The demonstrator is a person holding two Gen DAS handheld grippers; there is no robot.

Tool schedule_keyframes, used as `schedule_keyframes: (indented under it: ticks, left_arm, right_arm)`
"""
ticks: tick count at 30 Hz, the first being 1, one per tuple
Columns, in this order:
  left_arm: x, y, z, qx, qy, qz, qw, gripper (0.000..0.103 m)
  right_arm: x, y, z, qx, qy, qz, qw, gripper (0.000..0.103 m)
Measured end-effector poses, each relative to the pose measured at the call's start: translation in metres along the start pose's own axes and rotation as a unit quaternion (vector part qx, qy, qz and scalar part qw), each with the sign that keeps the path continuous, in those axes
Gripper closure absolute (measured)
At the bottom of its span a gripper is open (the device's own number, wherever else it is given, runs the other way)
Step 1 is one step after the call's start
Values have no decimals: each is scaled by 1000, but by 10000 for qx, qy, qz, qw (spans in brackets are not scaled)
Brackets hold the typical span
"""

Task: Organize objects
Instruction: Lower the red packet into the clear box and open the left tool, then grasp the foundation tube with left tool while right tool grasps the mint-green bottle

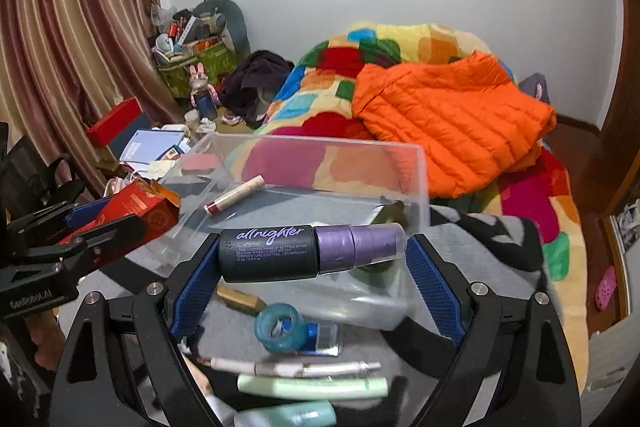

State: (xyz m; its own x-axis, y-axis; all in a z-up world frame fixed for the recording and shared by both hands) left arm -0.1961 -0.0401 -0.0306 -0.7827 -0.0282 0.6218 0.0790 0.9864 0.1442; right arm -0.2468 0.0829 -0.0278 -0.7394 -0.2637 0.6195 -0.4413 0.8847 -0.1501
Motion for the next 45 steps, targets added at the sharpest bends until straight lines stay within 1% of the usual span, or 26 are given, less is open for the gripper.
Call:
schedule_keyframes:
  ticks: [5, 8, 13, 17, 19, 27, 30, 34, 37, 40, 45]
  left_arm:
    - [6, -5, 23, 17, -265, -30, 9996, 50]
    - [9, -5, 30, 4, -340, 1, 9994, 50]
    - [9, -3, 41, -53, -497, 23, 9987, 50]
    - [8, -2, 41, -82, -511, 37, 9987, 50]
    - [8, -2, 40, -62, -495, 40, 9987, 50]
    - [5, -4, 25, -3, -373, 30, 9993, 49]
    - [1, -5, 16, 10, -334, 12, 9994, 47]
    - [-8, -8, 5, 90, -266, 47, 9996, 42]
    - [-19, -9, -4, 138, -252, 75, 9996, 39]
    - [-30, -8, -8, 150, -278, 77, 9995, 38]
    - [-56, 0, -13, 158, -372, 179, 9990, 36]
  right_arm:
    - [6, 0, 27, -42, -263, 59, 9996, 14]
    - [7, 0, 39, -14, -372, 118, 9992, 14]
    - [8, -4, 51, -63, -501, 86, 9987, 14]
    - [7, -8, 55, -214, -539, -90, 9983, 14]
    - [6, -8, 53, -219, -522, -125, 9983, 14]
    - [2, -11, 38, -9, -465, -158, 9988, 14]
    - [-1, -11, 29, 63, -426, -150, 9990, 14]
    - [-7, -10, 15, 99, -346, -147, 9992, 13]
    - [-14, -7, 4, 44, -283, -169, 9994, 13]
    - [-22, -4, -6, -75, -216, -246, 9994, 13]
    - [-48, 3, -17, -234, -219, -254, 9992, 13]
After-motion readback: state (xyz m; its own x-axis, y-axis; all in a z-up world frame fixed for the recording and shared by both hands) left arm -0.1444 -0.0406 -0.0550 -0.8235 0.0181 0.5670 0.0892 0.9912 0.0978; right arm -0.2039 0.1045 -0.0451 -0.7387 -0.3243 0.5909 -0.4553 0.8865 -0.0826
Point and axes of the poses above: each gripper's, at about its wrist camera, not at the fingertips, and z roughly the way its jaws point, y to its right, x to its top, the point moved 7 cm from there along z, roughly the way its jaws point, and after that the axes turned 8 degrees about -y, right-handed, at the moved point
